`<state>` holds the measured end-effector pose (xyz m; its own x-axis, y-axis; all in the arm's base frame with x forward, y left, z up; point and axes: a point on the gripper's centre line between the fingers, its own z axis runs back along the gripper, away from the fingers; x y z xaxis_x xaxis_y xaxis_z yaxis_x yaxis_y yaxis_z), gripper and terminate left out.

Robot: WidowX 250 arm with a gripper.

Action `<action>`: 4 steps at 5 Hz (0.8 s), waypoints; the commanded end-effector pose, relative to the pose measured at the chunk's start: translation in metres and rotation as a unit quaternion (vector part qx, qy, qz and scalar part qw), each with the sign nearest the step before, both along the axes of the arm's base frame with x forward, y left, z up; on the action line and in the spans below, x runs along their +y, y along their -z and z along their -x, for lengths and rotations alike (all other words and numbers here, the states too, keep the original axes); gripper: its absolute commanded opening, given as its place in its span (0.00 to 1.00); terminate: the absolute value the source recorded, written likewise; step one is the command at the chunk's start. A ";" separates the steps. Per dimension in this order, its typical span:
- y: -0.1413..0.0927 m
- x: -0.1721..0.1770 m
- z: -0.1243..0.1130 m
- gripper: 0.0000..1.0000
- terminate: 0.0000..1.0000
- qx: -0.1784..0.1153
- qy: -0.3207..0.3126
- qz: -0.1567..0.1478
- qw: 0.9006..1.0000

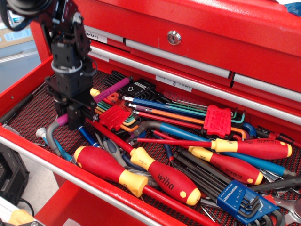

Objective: Pick up violet Allen key

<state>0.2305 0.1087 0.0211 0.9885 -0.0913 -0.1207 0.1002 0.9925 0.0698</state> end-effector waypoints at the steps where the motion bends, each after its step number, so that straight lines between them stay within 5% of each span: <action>1: -0.080 0.003 0.014 0.00 0.00 0.020 -0.022 -0.072 0.997; 3: -0.144 -0.011 0.035 0.00 0.00 -0.044 -0.059 -0.177 0.981; 4: -0.178 -0.015 0.032 0.00 1.00 -0.076 -0.053 -0.190 0.977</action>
